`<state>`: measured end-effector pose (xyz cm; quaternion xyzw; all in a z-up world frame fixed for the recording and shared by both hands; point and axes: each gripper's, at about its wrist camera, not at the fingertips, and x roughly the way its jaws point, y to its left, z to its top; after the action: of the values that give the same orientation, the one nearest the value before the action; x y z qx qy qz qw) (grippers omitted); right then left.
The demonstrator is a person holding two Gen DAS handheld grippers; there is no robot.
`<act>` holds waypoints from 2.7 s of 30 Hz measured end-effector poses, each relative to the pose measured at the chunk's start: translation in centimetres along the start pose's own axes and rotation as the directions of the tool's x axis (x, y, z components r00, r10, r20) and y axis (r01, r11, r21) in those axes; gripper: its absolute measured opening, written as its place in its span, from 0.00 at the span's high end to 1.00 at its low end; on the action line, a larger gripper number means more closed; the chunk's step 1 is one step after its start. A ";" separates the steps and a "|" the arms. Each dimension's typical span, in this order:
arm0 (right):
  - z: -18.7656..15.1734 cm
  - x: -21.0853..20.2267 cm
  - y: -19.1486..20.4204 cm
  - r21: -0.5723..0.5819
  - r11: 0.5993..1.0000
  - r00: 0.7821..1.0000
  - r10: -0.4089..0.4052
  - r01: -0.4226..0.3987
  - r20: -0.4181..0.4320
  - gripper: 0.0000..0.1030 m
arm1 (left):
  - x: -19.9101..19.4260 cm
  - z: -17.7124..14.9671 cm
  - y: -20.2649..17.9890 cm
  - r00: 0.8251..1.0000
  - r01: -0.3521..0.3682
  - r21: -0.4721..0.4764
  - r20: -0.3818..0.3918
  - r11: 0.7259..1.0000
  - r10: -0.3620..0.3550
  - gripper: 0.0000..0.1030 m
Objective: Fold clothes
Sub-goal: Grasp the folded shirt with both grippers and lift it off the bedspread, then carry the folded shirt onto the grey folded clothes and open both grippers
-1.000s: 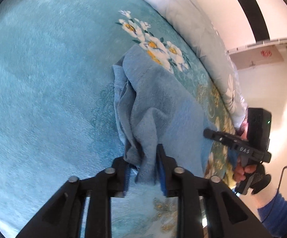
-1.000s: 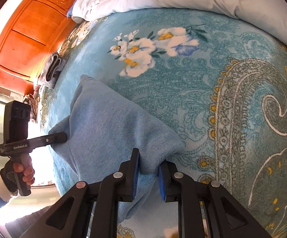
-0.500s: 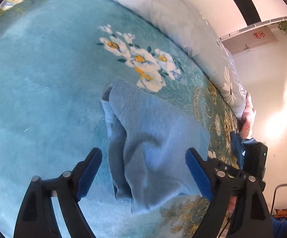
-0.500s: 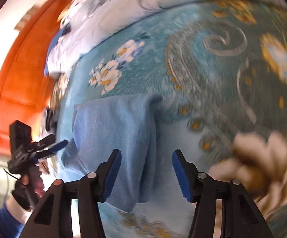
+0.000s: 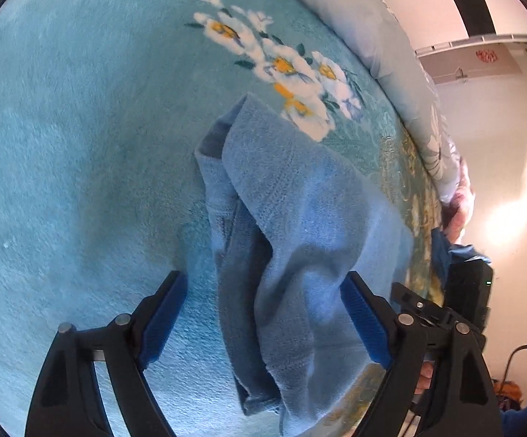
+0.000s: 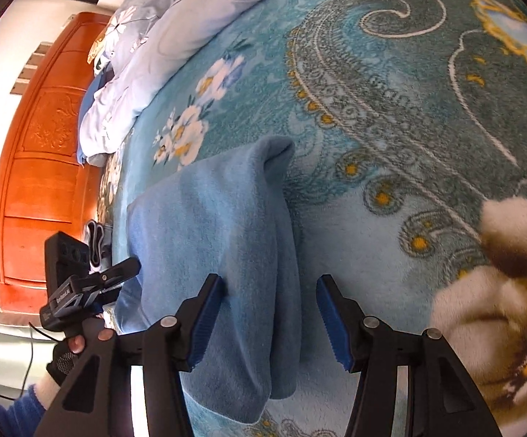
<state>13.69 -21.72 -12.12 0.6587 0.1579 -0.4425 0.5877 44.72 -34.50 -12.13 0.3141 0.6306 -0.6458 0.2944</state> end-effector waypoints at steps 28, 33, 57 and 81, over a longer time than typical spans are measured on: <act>-0.4 -2.7 4.1 -0.035 0.999 0.998 0.030 -0.028 0.050 0.86 | -2.3 -1.4 -3.6 0.999 -0.006 0.139 0.038 0.990 0.000 0.78; -1.2 -3.2 6.2 -0.057 0.998 0.996 0.022 -0.017 0.083 0.86 | -4.1 -1.0 -2.9 0.999 0.007 0.173 0.051 0.985 -0.016 0.78; -9.3 10.4 30.9 -0.235 0.966 0.988 0.134 -0.112 0.081 0.86 | -28.2 -0.3 14.8 0.965 -0.103 0.203 0.258 0.974 0.048 0.78; -8.7 17.5 48.3 -0.446 0.869 0.967 0.255 -0.216 0.028 0.86 | -42.5 2.4 24.2 0.876 -0.180 0.143 0.472 0.973 0.093 0.78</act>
<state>62.07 -31.76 4.39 0.5039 0.1467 -0.3485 0.7766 90.18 -38.29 5.72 0.2206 0.4565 -0.7345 0.4511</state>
